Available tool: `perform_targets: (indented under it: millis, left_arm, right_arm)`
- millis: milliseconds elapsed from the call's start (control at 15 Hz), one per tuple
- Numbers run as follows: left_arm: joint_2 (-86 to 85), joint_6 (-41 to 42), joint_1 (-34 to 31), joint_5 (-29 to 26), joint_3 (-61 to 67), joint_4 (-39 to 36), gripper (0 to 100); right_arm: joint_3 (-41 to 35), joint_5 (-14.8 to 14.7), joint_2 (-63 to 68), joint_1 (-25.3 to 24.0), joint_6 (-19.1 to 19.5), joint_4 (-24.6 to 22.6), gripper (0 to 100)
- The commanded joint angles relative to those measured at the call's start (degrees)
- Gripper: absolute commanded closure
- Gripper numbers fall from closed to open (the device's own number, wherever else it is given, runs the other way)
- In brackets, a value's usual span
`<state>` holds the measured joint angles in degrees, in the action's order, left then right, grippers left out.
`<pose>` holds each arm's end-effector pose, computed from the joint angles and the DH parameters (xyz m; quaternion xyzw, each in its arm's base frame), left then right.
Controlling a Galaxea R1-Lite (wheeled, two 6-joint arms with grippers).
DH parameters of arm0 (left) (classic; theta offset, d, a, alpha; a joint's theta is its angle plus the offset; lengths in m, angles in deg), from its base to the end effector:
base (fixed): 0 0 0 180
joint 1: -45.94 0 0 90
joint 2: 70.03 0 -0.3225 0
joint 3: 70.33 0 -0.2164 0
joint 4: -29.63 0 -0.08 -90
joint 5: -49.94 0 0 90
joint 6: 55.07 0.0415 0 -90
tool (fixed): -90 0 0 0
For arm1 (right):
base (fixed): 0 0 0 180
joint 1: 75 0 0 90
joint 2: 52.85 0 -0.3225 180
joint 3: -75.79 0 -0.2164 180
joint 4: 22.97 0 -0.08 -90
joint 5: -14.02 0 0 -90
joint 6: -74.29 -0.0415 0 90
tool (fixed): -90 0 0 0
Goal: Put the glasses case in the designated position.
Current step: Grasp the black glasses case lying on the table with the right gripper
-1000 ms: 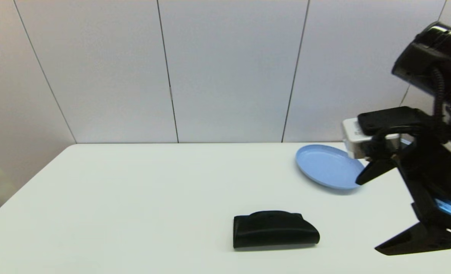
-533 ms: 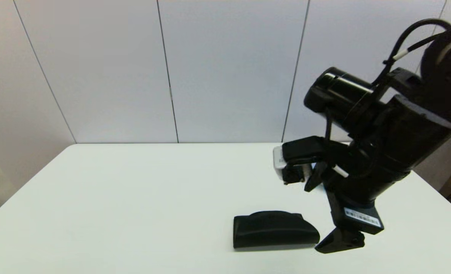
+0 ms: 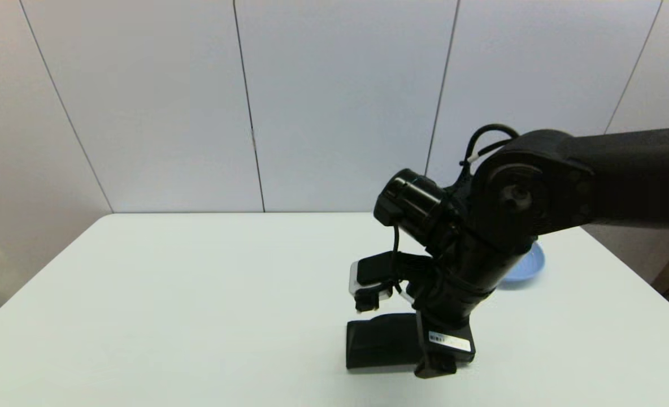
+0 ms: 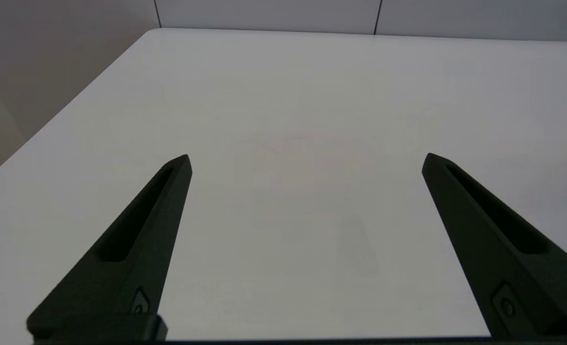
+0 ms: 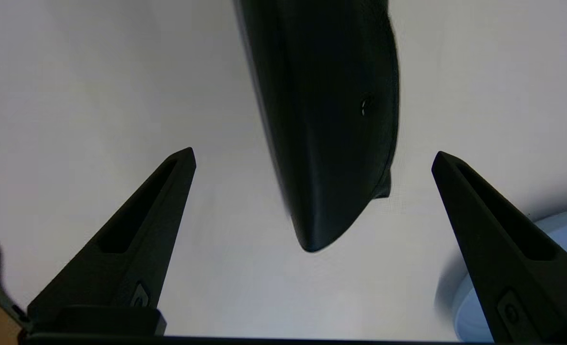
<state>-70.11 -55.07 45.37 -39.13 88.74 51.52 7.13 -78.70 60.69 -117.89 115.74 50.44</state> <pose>0.0010 0.0007 0.0753 0.0000 0.0077 0.0131 0.9999 0.2763 0.2539 0.1697 -0.4848 0.4325 0.4537 0.6100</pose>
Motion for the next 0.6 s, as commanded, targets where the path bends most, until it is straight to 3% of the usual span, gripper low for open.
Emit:
perform_targets:
  millis: [67, 267, 600]
  left_arm:
    - [0.07, 0.0, -0.04, 0.04, 0.0, 0.02, 0]
    - [0.07, 0.0, -0.04, 0.04, 0.0, 0.02, 0]
    - [0.07, 0.0, -0.04, 0.04, 0.0, 0.02, 0]
  right_arm:
    - [-4.71, -0.71, 1.61, 0.44, 0.12, -3.79, 0]
    - [-5.24, -3.35, 2.22, 0.7, 0.48, -6.6, 0]
    - [-5.24, -3.61, 3.63, 1.05, 0.04, -8.88, 0]
